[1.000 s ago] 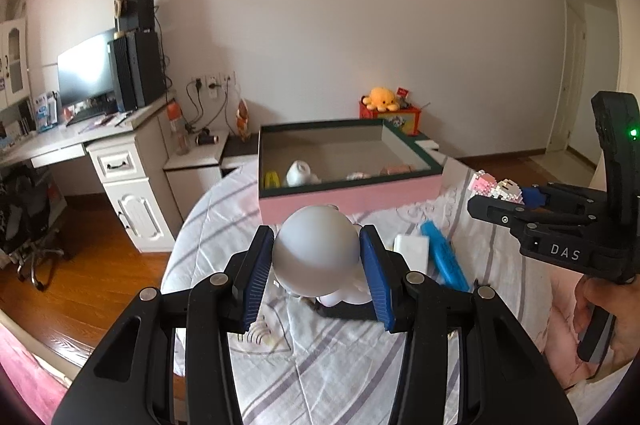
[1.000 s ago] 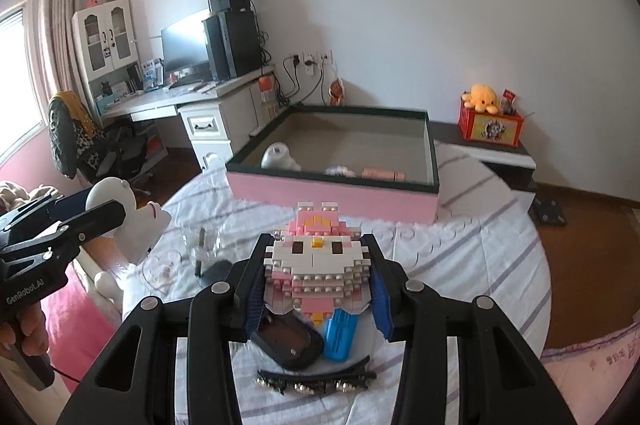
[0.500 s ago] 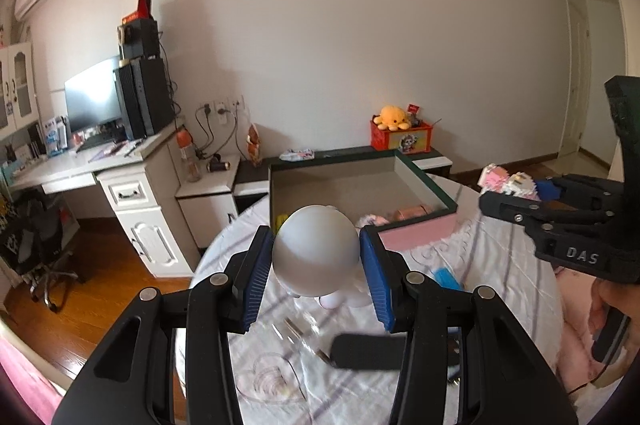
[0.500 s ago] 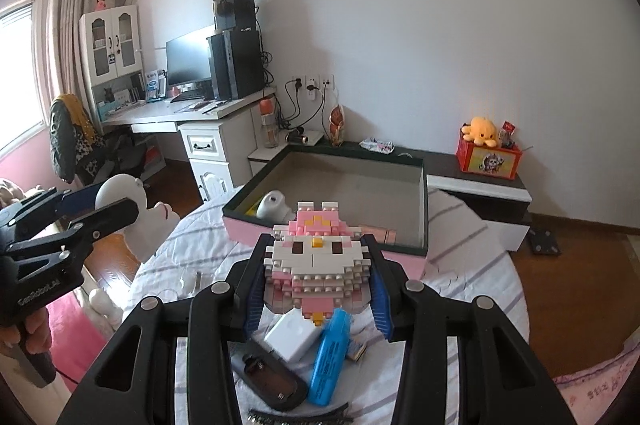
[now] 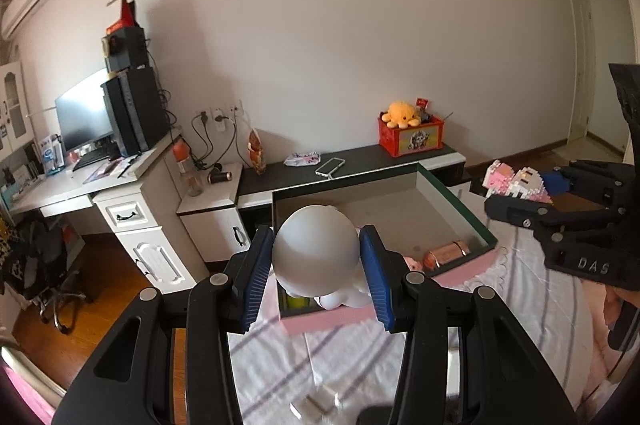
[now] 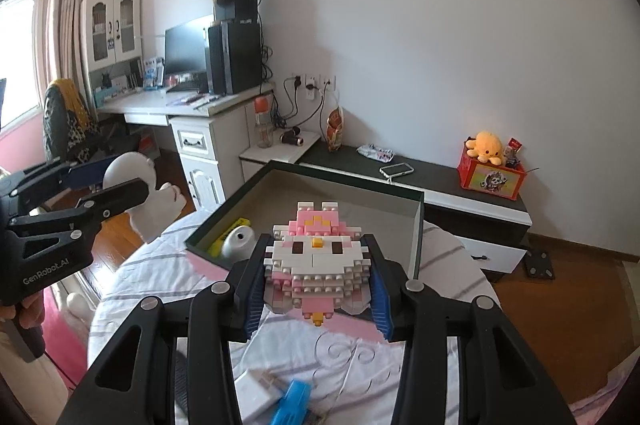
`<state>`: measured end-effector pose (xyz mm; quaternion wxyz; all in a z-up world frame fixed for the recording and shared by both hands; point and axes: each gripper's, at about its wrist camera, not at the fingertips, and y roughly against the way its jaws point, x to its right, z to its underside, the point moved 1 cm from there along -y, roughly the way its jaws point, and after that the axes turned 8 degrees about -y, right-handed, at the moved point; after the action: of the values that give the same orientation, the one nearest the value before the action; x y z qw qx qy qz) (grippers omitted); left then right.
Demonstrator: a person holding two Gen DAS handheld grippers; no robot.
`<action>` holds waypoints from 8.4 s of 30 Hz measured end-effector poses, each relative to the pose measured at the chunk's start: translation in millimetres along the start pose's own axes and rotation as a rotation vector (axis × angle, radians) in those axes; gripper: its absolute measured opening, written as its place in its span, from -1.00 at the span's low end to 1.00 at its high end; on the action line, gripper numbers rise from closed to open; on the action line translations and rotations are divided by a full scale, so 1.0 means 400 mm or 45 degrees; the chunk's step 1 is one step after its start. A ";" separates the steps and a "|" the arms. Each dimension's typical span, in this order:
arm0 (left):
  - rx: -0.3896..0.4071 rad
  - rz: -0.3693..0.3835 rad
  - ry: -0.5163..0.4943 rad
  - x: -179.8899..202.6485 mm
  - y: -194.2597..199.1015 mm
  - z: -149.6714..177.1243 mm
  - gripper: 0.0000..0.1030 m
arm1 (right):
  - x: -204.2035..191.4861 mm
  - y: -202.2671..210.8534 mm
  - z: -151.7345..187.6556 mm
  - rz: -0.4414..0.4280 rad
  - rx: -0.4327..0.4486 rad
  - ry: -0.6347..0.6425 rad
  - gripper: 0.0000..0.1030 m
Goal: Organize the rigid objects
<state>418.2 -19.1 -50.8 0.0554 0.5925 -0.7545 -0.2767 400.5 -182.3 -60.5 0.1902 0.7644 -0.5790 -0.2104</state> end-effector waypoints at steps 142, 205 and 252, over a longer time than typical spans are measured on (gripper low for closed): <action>-0.347 -0.123 0.118 0.042 0.133 0.413 1.00 | -0.082 0.093 0.437 0.141 -0.211 -0.178 1.00; -0.526 -0.142 0.372 0.010 -0.150 0.432 0.84 | 0.186 -0.072 0.370 0.214 -0.291 -0.271 -0.59; -0.174 -0.074 0.251 0.018 0.126 0.327 0.01 | 0.068 0.078 0.307 0.138 -0.103 -0.188 -0.63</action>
<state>318.8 27.7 -138.4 0.1616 0.6333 -0.7072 -0.2695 315.3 -222.2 -149.5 0.1887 0.7060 -0.6231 -0.2787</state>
